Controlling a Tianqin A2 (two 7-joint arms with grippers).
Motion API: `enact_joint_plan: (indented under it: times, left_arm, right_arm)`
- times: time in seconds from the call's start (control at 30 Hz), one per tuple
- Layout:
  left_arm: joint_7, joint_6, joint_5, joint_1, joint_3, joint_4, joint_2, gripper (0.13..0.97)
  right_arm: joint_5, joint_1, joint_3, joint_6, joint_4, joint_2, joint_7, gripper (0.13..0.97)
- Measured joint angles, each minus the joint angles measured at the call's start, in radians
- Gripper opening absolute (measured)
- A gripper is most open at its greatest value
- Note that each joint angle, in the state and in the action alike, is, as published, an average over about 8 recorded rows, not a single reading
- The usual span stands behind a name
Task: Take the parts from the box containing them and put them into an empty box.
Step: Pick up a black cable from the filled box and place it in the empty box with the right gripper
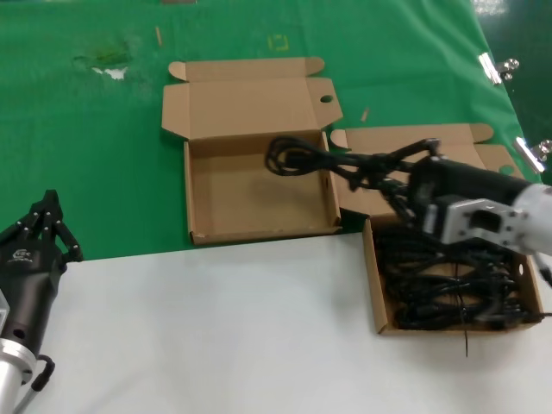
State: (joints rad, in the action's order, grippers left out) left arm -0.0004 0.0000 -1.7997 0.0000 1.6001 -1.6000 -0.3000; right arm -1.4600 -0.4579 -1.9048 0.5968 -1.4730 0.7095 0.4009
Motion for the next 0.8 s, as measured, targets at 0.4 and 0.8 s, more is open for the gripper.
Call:
enact_joint_plan:
  times: [0.4,0.8]
  left_arm:
    - [0.000,0.000,0.000,0.000,0.000,0.000,0.000,0.140]
    - [0.000,0.000,0.000,0.000,0.000,0.000,0.000,0.140]
  right_arm:
    - [-0.029,-0.117,-0.074,-0.052,0.224,-0.230,0.265,0.167]
    - [-0.051,-0.157,-0.096,-0.073,0.373,-0.335,0.368,0.167]
